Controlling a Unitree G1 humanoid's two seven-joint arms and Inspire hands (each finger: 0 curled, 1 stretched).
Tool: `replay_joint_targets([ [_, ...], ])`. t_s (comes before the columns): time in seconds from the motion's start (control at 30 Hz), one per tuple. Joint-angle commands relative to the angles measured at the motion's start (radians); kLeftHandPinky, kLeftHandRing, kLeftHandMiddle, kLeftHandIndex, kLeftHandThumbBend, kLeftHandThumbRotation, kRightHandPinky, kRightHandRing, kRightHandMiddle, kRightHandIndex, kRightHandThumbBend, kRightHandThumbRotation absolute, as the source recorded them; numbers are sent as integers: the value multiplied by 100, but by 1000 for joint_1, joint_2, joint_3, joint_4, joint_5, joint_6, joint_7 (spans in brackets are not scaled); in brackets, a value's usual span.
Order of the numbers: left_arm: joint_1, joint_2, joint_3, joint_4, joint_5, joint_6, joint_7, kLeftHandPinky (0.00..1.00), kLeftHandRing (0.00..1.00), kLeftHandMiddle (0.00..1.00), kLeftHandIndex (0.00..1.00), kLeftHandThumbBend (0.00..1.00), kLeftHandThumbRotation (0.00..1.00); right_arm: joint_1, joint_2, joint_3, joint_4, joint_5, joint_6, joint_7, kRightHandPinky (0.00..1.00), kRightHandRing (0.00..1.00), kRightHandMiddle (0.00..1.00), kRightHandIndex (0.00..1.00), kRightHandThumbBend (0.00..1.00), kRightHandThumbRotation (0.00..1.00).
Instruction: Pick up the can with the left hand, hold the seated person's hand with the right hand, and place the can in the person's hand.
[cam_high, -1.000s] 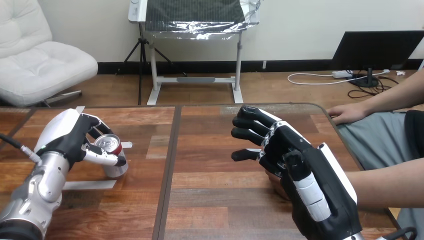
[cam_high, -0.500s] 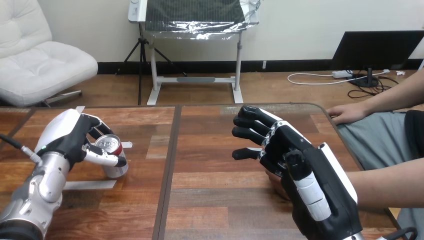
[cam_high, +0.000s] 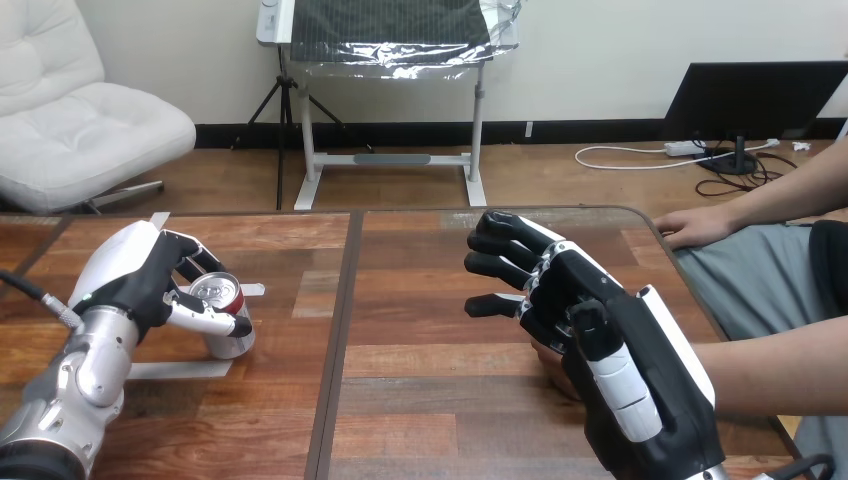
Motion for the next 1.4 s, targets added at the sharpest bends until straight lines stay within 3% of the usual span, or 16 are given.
replay_joint_targets([
  [0.0,-64,19,4,-26,-9,-12,0,25,31,40,48,70,0,-46,-9,-15,-36,-39,-29,-12,69,82,83,82,95,83],
  [0.23,-62,20,7,-54,-13,4,-27,23,30,39,47,71,0,-63,-47,-39,-28,-124,-38,-17,67,84,85,82,96,88],
  [0.37,-60,23,10,-73,-18,-7,-44,23,29,38,47,72,0,-90,-84,-72,-7,-201,-62,-28,68,85,85,82,98,90],
  [0.6,-50,27,20,-110,-31,-27,-72,19,25,35,46,72,0,-141,-146,-128,19,-281,-83,-36,68,83,85,82,100,88],
  [1.03,10,44,49,-310,-65,6,-143,22,29,38,45,71,0,-233,-230,-210,88,-294,-100,-33,67,82,86,84,100,77],
  [1.37,63,52,97,-482,-111,21,-195,23,30,38,44,72,0,-285,-292,-267,139,-279,-91,-17,63,80,87,86,99,70],
])
